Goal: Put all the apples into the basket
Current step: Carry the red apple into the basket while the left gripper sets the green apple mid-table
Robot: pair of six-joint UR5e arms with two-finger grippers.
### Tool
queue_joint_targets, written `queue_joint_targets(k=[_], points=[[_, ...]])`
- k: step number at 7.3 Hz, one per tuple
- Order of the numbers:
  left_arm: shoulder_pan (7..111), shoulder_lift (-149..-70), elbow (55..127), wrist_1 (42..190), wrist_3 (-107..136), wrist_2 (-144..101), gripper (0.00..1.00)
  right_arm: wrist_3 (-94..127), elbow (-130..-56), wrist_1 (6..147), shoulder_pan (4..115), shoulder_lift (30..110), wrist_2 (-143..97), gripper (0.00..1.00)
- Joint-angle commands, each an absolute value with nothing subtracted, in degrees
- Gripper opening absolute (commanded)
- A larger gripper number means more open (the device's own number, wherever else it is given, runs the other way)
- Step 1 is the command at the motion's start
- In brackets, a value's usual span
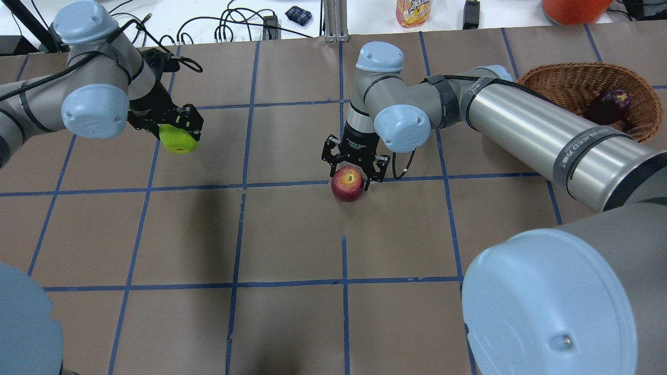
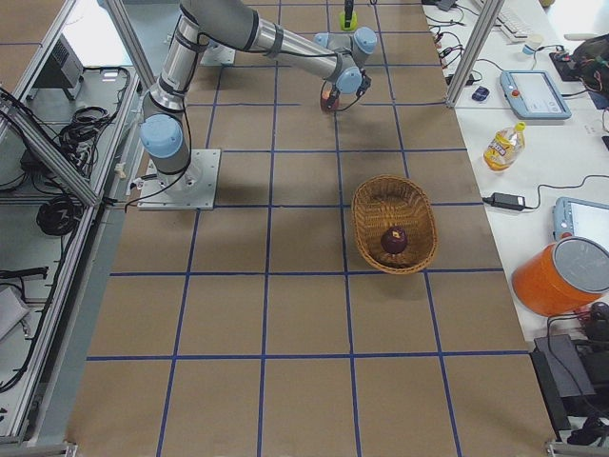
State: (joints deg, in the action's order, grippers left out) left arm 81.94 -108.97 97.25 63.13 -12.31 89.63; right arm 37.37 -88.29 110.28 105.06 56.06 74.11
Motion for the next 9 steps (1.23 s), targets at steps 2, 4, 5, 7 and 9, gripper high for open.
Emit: queue_joint_targets(k=[2,4,5,7,9], points=[[92.3,-105.0,102.7,62.4,-1.5,89.5,0.42,36.7,-86.8,111.6,103.7,57.9,72.9,0.00],[100.6,-108.0,104.1,57.3,7.1,89.9,0.42,33.9,-83.0,103.9,98.0,61.2,72.5,0.00],[103.8,-109.5,104.8,54.4,9.4,89.7,0.42,27.8,-81.2,97.6,94.2,63.1,73.2,0.00],[109.8,-113.7,104.2,47.7,15.6,89.5,0.42,17.2,-78.4,93.2,86.2,63.9,80.2,0.00],[112.4,-117.5,102.5,43.1,18.7,89.5,0.43,6.3,-76.7,94.1,81.8,63.9,90.1,0.00]])
